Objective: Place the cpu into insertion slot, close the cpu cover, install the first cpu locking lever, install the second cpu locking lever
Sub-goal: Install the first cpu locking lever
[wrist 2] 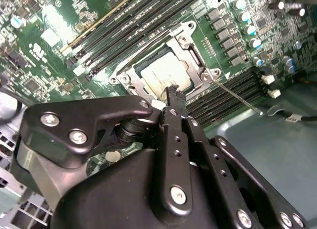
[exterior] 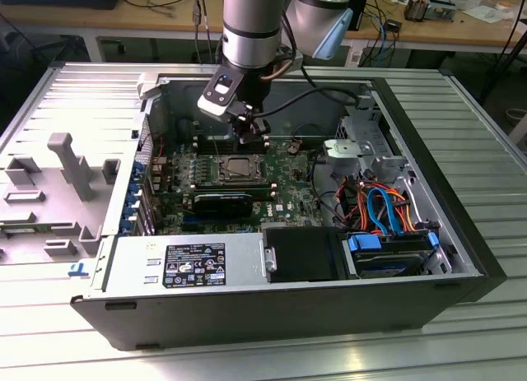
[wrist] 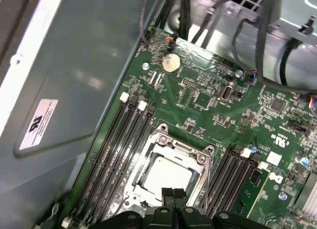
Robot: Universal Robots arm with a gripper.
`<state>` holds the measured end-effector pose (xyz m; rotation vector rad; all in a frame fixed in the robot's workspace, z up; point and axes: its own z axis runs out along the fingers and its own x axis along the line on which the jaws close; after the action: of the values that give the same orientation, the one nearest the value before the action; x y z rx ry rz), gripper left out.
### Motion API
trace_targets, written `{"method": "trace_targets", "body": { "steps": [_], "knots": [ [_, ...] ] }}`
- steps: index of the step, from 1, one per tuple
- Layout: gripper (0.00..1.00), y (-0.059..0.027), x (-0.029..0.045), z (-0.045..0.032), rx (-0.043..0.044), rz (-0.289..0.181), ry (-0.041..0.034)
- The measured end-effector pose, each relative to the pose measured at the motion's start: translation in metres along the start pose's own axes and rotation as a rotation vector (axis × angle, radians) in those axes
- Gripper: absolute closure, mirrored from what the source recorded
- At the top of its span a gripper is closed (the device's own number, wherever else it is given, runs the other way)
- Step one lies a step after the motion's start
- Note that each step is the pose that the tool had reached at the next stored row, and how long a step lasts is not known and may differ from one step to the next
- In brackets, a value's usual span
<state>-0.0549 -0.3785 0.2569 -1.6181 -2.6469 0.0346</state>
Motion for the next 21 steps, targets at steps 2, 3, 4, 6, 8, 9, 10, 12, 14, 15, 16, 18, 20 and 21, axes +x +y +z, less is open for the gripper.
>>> {"method": "trace_targets", "body": {
  "steps": [2, 3, 4, 6, 8, 9, 10, 12, 14, 15, 16, 18, 20, 21],
  "knots": [
    [0.89, 0.0, 0.0, 0.0, 0.0006, -0.029, -0.0012],
    [0.89, 0.0, 0.0, 0.0, 0.0009, -0.042, -0.0016],
    [0.89, 0.0, 0.0, 0.0, 0.0011, -0.053, -0.0021],
    [0.89, 0.0, 0.0, 0.0, 0.0018, -0.084, -0.0033],
    [0.89, 0.0, 0.0, 0.0, 0.0024, -0.112, -0.0044],
    [0.89, 0.0, 0.0, 0.0, 0.0028, -0.13, -0.0051],
    [0.89, 0.0, 0.0, 0.0, 0.0031, -0.143, -0.0055],
    [0.89, 0.0, 0.0, 0.0, 0.0037, -0.177, -0.0068],
    [0.89, 0.0, 0.0, 0.0, 0.0043, -0.199, -0.0077],
    [0.89, 0.0, 0.0, 0.0, 0.0048, -0.225, -0.0087],
    [0.89, 0.0, 0.0, 0.0, 0.005, -0.237, -0.0092],
    [0.89, 0.0, 0.0, 0.0, 0.0057, -0.267, -0.0104],
    [0.89, 0.0, 0.0, 0.0, 0.0063, -0.294, -0.0114],
    [0.89, 0.0, 0.0, 0.0, 0.0066, -0.308, -0.012]
  ]
}}
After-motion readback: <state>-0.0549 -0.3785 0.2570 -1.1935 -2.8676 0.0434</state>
